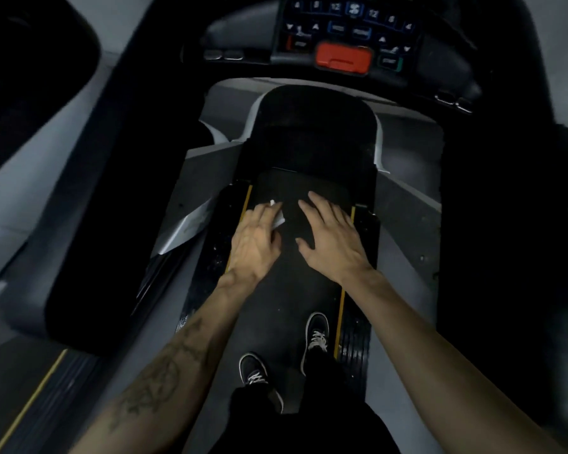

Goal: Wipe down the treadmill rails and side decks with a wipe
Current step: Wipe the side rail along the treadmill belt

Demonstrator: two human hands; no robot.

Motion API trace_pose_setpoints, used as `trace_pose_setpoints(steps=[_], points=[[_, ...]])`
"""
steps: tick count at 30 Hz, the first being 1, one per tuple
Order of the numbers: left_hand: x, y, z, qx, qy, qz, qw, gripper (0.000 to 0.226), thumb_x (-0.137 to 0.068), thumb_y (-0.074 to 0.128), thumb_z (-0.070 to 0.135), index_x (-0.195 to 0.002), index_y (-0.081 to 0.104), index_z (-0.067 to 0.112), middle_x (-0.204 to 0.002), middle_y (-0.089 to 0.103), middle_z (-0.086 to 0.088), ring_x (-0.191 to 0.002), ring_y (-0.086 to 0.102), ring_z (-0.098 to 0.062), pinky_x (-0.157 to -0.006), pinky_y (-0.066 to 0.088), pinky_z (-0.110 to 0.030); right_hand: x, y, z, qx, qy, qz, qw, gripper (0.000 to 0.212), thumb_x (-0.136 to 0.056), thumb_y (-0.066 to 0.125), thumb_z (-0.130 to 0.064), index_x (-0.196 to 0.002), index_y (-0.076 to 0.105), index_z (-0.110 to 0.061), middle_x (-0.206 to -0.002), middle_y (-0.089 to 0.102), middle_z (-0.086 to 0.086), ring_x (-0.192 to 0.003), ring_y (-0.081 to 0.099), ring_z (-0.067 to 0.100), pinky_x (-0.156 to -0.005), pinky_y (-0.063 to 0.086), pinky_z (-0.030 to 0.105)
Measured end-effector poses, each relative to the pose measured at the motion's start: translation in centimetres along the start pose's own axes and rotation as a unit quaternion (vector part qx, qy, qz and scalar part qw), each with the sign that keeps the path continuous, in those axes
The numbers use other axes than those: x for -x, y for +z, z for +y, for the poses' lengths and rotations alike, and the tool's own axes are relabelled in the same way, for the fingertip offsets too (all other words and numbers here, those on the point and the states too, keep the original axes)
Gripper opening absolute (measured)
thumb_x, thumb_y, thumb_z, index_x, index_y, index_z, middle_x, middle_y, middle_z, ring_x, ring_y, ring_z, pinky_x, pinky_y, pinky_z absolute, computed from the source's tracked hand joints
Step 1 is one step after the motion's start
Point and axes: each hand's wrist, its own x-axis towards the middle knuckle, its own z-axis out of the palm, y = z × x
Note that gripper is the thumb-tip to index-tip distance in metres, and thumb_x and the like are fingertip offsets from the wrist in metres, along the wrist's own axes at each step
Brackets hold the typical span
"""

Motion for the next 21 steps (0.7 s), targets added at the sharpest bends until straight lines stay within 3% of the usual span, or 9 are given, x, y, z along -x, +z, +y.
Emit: trace_pose_setpoints(steps=[5,10,21], points=[[1.3,-1.6,-5.1,-0.017,-0.057,0.014,0.998,0.061,-0.088,0.065,0.007,-0.147,0.049,0.011,-0.134,0.057,-0.008,-0.114,0.054,-0.03,-0.101,0.048,-0.044,-2.7,1.7,-4.0,0.011,-0.047,-0.032,0.998,0.075,-0.099,0.061,-0.036,-0.162,0.025,-0.016,-0.171,0.015,0.006,-0.155,0.02,0.025,-0.127,0.015,0.041],[0.4,-1.4,-8.7,-0.023,-0.109,0.026,0.993,0.059,-0.089,0.065,0.01,-0.146,0.049,0.014,-0.132,0.058,-0.006,-0.115,0.056,-0.029,-0.103,0.045,-0.044,-7.4,2.8,-5.2,0.023,-0.086,-0.05,0.995,0.075,-0.095,0.066,-0.034,-0.159,0.034,-0.013,-0.168,0.024,0.009,-0.15,0.031,0.03,-0.124,0.022,0.044],[-7.5,-0.4,-12.0,-0.051,-0.258,0.084,0.961,0.056,-0.088,0.063,0.008,-0.142,0.052,0.01,-0.121,0.059,-0.01,-0.102,0.055,-0.033,-0.091,0.049,-0.046,-22.4,3.5,-4.4,0.064,-0.225,-0.127,0.964,0.077,-0.093,0.068,-0.034,-0.159,0.033,-0.015,-0.168,0.023,0.007,-0.148,0.032,0.031,-0.121,0.025,0.044]])
